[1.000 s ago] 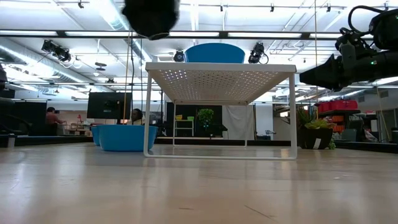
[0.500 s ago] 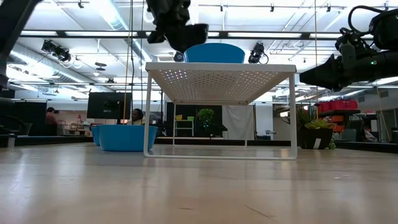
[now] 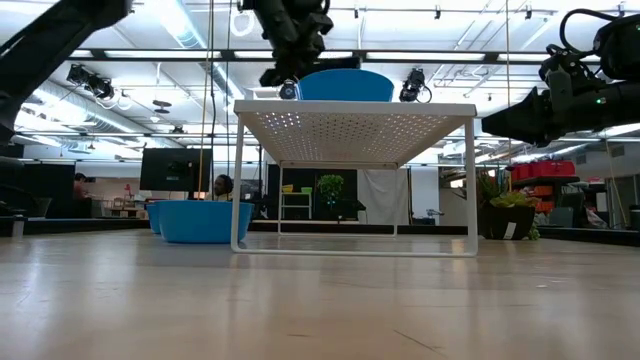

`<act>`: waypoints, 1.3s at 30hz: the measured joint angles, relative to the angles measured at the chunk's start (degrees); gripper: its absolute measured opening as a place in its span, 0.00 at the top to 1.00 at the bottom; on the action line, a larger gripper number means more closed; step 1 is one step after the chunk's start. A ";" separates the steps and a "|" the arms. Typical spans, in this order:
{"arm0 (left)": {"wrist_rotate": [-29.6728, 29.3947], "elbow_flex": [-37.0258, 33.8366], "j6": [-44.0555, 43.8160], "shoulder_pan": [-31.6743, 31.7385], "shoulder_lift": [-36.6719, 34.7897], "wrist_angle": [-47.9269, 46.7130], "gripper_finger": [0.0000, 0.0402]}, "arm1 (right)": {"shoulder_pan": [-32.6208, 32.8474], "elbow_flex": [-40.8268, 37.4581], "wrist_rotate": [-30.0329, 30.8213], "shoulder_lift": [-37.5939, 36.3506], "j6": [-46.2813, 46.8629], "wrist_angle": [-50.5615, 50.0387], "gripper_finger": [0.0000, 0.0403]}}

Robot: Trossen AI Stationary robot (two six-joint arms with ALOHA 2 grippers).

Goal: Pick & Place Mini bowls
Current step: Stack the white bowl on top of the other white bowl on the shelf

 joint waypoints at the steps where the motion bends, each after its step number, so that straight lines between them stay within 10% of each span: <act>1: -0.23 0.00 -0.04 -0.01 0.53 -0.17 0.97 | -0.01 0.02 0.00 -0.01 0.00 0.00 0.58; 39: -1.26 -1.03 -4.58 -2.39 5.85 0.20 0.88 | 0.00 0.00 0.00 -0.01 -0.02 0.00 0.58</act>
